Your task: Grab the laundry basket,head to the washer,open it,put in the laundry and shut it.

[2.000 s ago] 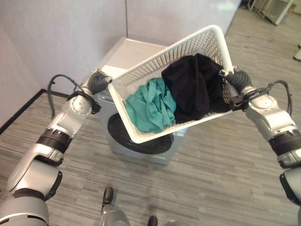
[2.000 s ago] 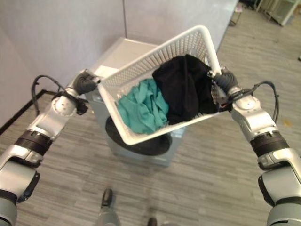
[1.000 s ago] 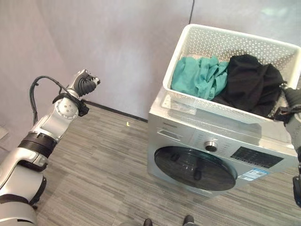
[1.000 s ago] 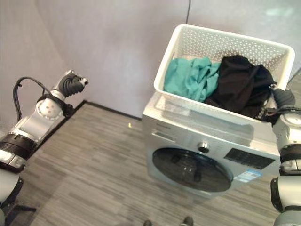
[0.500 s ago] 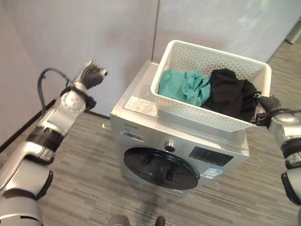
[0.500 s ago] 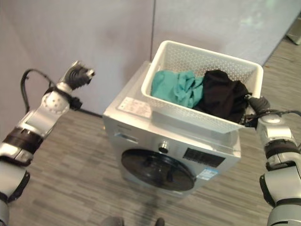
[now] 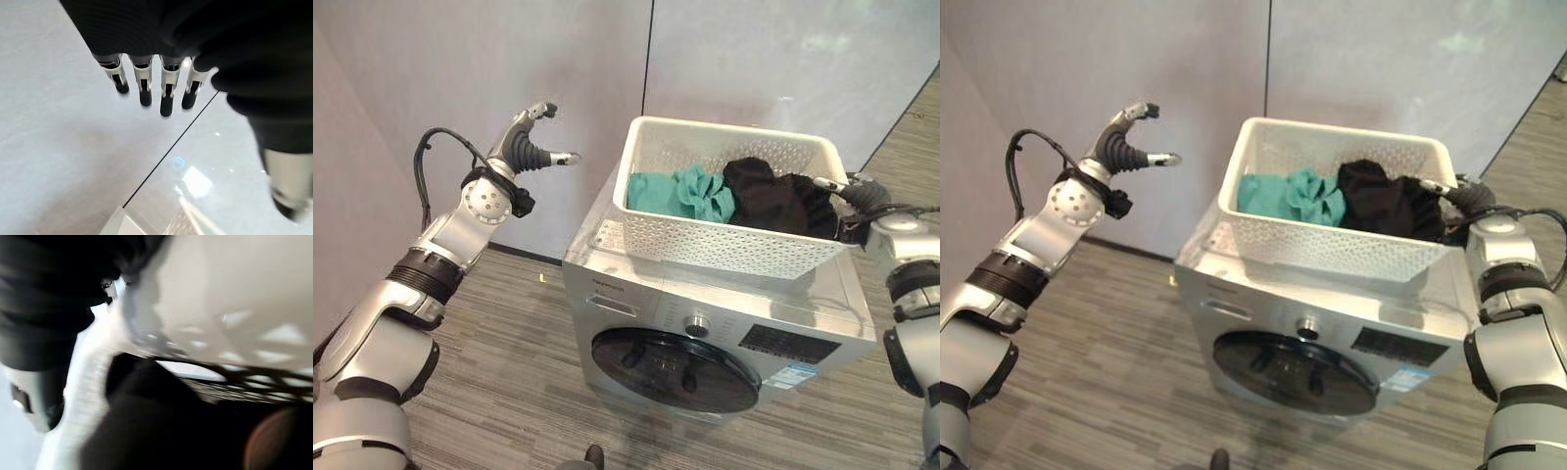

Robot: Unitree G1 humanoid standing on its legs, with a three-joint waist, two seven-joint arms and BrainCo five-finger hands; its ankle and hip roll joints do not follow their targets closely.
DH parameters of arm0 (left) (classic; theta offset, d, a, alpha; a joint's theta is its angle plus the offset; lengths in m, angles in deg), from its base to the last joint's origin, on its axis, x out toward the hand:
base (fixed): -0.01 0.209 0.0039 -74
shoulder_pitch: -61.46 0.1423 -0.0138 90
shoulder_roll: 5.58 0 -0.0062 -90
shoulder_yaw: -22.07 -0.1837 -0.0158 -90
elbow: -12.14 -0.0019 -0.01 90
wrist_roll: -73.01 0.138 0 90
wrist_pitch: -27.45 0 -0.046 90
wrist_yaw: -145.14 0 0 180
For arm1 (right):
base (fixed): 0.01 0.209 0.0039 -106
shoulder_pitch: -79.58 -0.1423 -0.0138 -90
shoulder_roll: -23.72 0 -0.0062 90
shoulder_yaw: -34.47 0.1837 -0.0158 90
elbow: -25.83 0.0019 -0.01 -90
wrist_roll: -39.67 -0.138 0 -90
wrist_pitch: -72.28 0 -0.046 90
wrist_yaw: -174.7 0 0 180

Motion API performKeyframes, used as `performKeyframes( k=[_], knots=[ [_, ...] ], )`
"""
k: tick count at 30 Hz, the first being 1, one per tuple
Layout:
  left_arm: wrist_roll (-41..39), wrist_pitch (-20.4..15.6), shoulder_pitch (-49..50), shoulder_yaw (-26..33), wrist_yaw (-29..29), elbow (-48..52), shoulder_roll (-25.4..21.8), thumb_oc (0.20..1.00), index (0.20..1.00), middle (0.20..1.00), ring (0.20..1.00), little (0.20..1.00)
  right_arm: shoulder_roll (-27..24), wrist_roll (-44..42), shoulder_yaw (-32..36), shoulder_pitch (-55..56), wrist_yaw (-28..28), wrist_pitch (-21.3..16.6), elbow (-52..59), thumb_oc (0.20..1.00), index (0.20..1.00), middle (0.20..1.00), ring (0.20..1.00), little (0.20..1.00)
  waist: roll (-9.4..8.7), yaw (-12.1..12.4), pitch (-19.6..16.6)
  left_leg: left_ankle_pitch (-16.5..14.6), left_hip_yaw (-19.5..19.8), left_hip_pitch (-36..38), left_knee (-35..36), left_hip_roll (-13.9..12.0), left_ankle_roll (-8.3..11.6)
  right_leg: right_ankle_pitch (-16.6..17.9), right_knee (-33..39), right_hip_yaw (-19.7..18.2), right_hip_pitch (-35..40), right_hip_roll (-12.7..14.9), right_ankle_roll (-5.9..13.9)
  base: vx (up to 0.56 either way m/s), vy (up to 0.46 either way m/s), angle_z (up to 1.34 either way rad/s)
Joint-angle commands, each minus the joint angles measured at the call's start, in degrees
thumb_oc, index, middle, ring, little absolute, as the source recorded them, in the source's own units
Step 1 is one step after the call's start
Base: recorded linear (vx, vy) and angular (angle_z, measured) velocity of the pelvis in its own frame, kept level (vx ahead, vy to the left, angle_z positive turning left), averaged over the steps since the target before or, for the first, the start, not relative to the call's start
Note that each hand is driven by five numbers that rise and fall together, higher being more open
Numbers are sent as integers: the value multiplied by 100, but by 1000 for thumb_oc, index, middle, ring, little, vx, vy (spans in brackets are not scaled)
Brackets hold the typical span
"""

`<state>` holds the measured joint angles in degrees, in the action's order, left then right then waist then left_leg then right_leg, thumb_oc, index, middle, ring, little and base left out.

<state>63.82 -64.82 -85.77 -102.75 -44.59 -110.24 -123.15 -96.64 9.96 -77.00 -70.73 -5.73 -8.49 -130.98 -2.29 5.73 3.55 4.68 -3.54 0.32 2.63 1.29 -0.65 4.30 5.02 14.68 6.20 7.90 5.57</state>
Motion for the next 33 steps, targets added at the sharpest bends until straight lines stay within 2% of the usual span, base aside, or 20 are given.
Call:
performKeyframes(
  k=[1,8,13,14,15,16,17,18,19,20,21,22,23,25,29,30,31,32,33],
  knots=[
    [-220,-216,-328,213,-81,-456,90,1000,1000,1000,1000,1000,8,37,-281,-467,38,-231,-291,1000,1000,1000,1000,1000,6,215,-107,-741,68,272,-28,-222,215,-426,-30,12,90,199,287,34,-2,-2],
    [-320,-235,-201,318,-44,-470,44,1000,1000,1000,1000,1000,-19,-194,-187,-415,189,-451,264,1000,1000,1000,1000,1000,59,187,-129,-715,55,356,68,-224,226,-437,-4,42,119,200,308,22,0,-2],
    [-259,-335,126,879,-266,-169,-70,1000,1000,1000,1000,1000,-209,-520,355,-100,568,-825,1179,1000,1000,1000,1000,1000,98,130,-114,-739,24,384,88,-238,240,-448,-2,15,61,197,320,1,-3,-1],
    [-205,-355,322,1108,-332,24,-113,1000,1000,1000,1000,1000,-261,-550,564,152,663,-899,1569,1000,1000,1000,1000,1000,102,117,-121,-751,20,383,79,-243,243,-456,-2,1,45,193,321,6,-31,-3],
    [-81,-420,867,1682,-480,473,-179,1000,1000,1000,1000,1000,-343,-547,1096,814,803,-1114,2322,1000,1000,1000,1000,1000,109,102,-121,-773,26,383,72,-259,246,-476,-2,-23,14,186,314,-24,-48,-3],
    [0,-481,1107,1948,-570,696,-188,1000,1000,1000,1000,1000,-362,-574,1376,1113,852,-1241,2665,1000,1000,1000,1000,1000,103,87,-96,-744,19,350,58,-262,241,-451,-2,-35,-21,189,296,3,-43,-1],
    [11,-464,1153,1955,-569,735,-187,1000,1000,1000,1000,1000,-350,-560,1410,1183,865,-1226,2716,1000,1000,1000,1000,1000,102,91,-126,-784,26,377,66,-271,248,-487,-2,-37,1,180,305,-37,-70,-1],
    [280,-652,1829,2720,-918,1318,-154,1000,1000,1000,1000,1000,-368,-542,2099,2012,989,-1500,3386,1000,1000,1000,1000,1000,73,50,-104,-741,15,334,52,-287,254,-467,-2,-63,-61,177,273,14,-80,0],
    [514,-714,2168,3030,-1098,1598,-167,1000,1000,1000,1000,1000,-378,-474,2313,2322,1020,-1583,3631,1000,1000,1000,1000,1000,58,40,-118,-766,14,368,71,-307,271,-504,-2,-77,-46,157,269,17,-80,1],
    [534,-691,2244,3062,-1096,1659,-156,1000,1000,1000,1000,1000,-364,-461,2325,2378,1028,-1570,3676,1000,1000,1000,1000,1000,67,37,-147,-806,21,407,88,-318,279,-544,-2,-83,-17,147,278,35,-74,-4],
    [975,-782,2822,3570,-1374,2026,-214,1000,1000,1000,1000,1000,-454,-451,2895,2926,1059,-1781,4123,1000,1000,1000,1000,1000,49,-39,-136,-768,-15,407,106,-346,287,-536,-2,-124,-59,129,254,41,-46,-7],
    [987,-768,2872,3583,-1368,2069,-205,1000,1000,1000,1000,1000,-441,-443,2920,2985,1060,-1771,4164,1000,1000,1000,1000,1000,52,-35,-165,-805,-6,436,123,-355,295,-574,-2,-131,-38,119,262,22,-73,-6],
    [1044,-759,3203,3864,-1403,2253,-216,1000,1000,1000,1000,1000,-438,-441,3196,3274,1101,-1845,4327,1000,1000,1000,1000,1000,51,-58,-180,-803,-15,454,140,-376,306,-587,-2,-157,-37,94,253,-1,-82,-6],
    [1086,-794,4038,4699,-1398,2686,-193,1000,1000,1000,1000,1000,-381,-39,3890,4138,1133,-1897,4805,1000,1000,1000,1000,1000,67,-121,-137,-728,-17,428,165,-419,316,-578,-2,-214,-99,44,202,-19,-123,-5],
    [848,-992,5350,5917,-1417,3119,269,1000,1000,1000,1000,1000,21,382,4854,5535,1003,-1865,5487,1000,1000,1000,1000,1000,41,-196,-54,-683,45,332,112,-527,362,-610,-2,-319,-190,-86,103,-4,-124,-4],
    [842,-991,5400,5934,-1404,3157,285,1000,1000,1000,1000,1000,37,388,4870,5581,997,-1853,5528,1000,1000,1000,1000,1000,50,-198,-87,-722,59,346,115,-538,370,-643,-2,-327,-177,-97,107,-77,-163,1],
    [699,-1194,5988,6429,-1420,3356,635,1000,1000,1000,1000,1000,173,486,5353,6125,1009,-1937,5630,1000,1000,1000,1000,1000,8,-211,-23,-678,67,258,30,-603,406,-644,-2,-367,-239,-163,53,-1,-118,2],
    [693,-1191,6047,6441,-1401,3404,663,1000,1000,1000,1000,1000,181,487,5366,6178,1000,-1933,5660,1000,1000,1000,1000,1000,25,-211,-65,-732,82,271,23,-620,417,-684,-2,-375,-222,-179,55,-69,-187,6],
    [570,-1309,6341,6665,-1383,3457,864,1000,1000,1000,1000,1000,203,536,5691,6456,1051,-1980,5613,1000,1000,1000,1000,1000,-10,-208,1,-712,82,222,-51,-670,441,-687,-2,-378,-238,-219,21,-30,-119,4]
  ],
)
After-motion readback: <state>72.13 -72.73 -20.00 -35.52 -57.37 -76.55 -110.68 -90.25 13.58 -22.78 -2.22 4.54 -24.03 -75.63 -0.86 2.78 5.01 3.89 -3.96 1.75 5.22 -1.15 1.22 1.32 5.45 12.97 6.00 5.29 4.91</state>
